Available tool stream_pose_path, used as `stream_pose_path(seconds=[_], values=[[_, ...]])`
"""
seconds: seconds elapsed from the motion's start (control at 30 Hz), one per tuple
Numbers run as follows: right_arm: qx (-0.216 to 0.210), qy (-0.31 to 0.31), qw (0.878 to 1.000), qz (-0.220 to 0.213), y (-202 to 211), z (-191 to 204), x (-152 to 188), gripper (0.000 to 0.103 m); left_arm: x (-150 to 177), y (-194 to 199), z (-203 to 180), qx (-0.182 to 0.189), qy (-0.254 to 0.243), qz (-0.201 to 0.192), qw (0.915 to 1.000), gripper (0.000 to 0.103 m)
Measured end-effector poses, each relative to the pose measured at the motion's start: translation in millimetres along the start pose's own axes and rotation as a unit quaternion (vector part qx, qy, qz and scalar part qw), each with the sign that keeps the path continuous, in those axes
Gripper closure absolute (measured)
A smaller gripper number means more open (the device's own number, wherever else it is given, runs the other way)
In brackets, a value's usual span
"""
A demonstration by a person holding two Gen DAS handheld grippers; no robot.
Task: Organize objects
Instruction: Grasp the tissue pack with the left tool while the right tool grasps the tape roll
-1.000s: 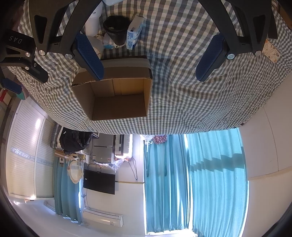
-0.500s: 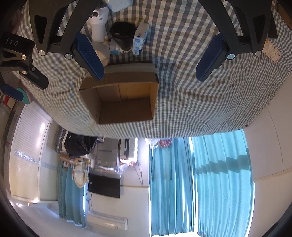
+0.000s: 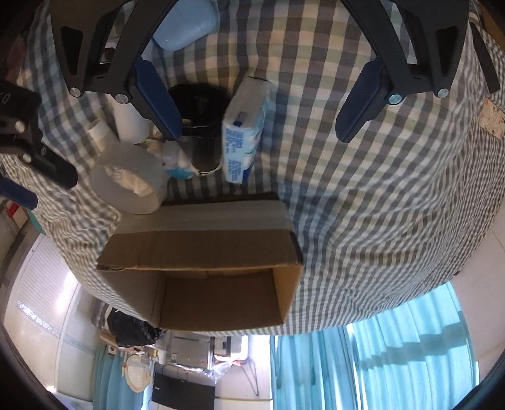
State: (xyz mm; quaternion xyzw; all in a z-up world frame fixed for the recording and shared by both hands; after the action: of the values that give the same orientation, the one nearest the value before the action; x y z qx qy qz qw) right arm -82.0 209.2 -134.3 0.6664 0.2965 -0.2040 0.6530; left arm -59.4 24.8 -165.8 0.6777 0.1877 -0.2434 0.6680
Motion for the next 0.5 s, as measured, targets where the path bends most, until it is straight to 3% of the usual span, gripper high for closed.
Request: stream_pose_path(seconds=[0.1,0.17,0.27,0.4,0.47,0.5], values=[[-0.018,0.012,0.999,0.029,-19.6,7.6,5.0,0.002,1.4,-1.0,9.4,0.016,0.02,0.004,0.9997,0.006],[-0.032,0.017,0.998,0.041,-29.3,15.1,6.2,0.003,1.5,-0.5,14.9,0.007,0.018,0.006,0.9998,0.007],[-0.064,0.016,0.996,0.056,-45.6,27.2,4.6,0.006,1.5,-4.1,19.2,0.011,0.015,0.017,0.9997,0.014],[-0.085,0.007,0.993,0.084,-67.4,36.9,3.8,0.011,5.1,-15.3,18.1,0.037,0.019,0.036,0.9985,0.025],[-0.082,0.005,0.992,0.094,-74.2,38.2,6.1,0.022,5.2,-18.5,17.6,0.048,0.023,0.04,0.9978,0.035],[-0.082,0.005,0.992,0.095,-74.4,38.1,6.8,0.021,5.5,-21.3,17.5,0.056,0.025,0.045,0.9971,0.044]])
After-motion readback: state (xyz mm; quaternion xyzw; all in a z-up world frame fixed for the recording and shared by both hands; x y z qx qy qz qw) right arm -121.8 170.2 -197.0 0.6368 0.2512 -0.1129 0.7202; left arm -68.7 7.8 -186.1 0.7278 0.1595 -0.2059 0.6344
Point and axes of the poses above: each gripper's, at about its wrist camera, not at the fingertips, and y roughly against the way its jaws point, z to its left, x to its underside, the point moved 6 cm from there along -y, roughly the way its jaws point
